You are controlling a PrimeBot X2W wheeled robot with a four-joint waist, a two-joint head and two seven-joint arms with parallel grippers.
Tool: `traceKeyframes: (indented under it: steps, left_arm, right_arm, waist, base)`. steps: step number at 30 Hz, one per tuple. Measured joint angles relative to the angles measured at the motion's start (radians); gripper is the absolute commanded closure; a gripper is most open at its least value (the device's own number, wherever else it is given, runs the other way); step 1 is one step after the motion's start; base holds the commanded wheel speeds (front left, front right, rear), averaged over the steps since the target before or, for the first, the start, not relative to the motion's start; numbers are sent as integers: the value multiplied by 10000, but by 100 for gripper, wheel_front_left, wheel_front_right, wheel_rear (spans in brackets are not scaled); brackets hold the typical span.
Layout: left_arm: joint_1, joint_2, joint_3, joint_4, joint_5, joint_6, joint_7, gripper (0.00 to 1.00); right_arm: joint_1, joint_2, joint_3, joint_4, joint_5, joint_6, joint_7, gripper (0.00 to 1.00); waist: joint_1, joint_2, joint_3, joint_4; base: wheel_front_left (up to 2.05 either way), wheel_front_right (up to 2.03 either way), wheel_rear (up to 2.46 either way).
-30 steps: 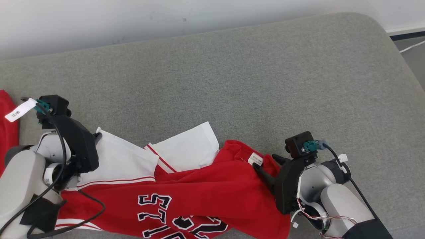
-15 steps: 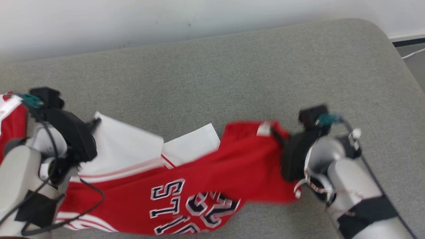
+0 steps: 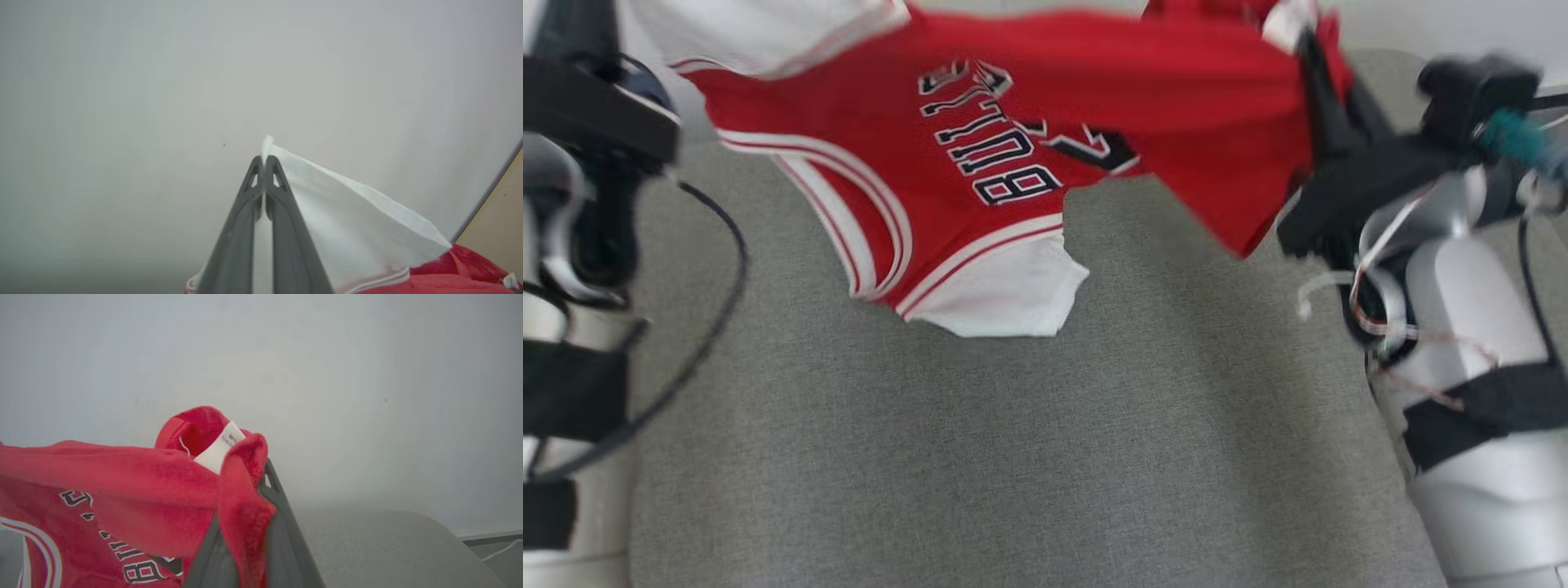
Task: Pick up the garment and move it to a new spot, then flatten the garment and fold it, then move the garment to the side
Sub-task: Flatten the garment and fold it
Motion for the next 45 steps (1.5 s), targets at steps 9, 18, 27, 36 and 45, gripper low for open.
traceKeyframes:
  steps: [9, 18, 27, 36, 45]
  left_arm:
    - [2311, -69, -98, 36, -529, -253, -823, 100]
    - [2847, 42, -261, 372, -1331, -422, -608, 100]
    - [3031, 552, -650, 322, -1960, -428, -240, 100]
    - [3048, 642, -1181, -105, -2397, -428, -109, 100]
    - [3196, 788, -1505, -211, -2615, -428, -67, 100]
  right_arm:
    - [2370, -228, 815, 932, -96, 679, -155, 100]
    - [3011, -422, 1348, 1273, -88, 1149, 757, 0]
    - [4373, -951, 1419, -334, -94, 955, 2004, 0]
    - [4397, -1126, 1570, -2278, -451, 489, 2594, 0]
    - [4364, -871, 1732, -2224, -443, 316, 3645, 4]
  waist:
    - [0, 1, 281, 285]
    - [1, 1, 400, 521]
    - [0, 1, 89, 595]
    - [0, 1, -83, 537]
    - [0, 1, -70, 657]
  base:
    - [0, 0, 0]
    - [0, 0, 0]
    - [0, 0, 0]
    - [0, 0, 0]
    - [0, 0, 0]
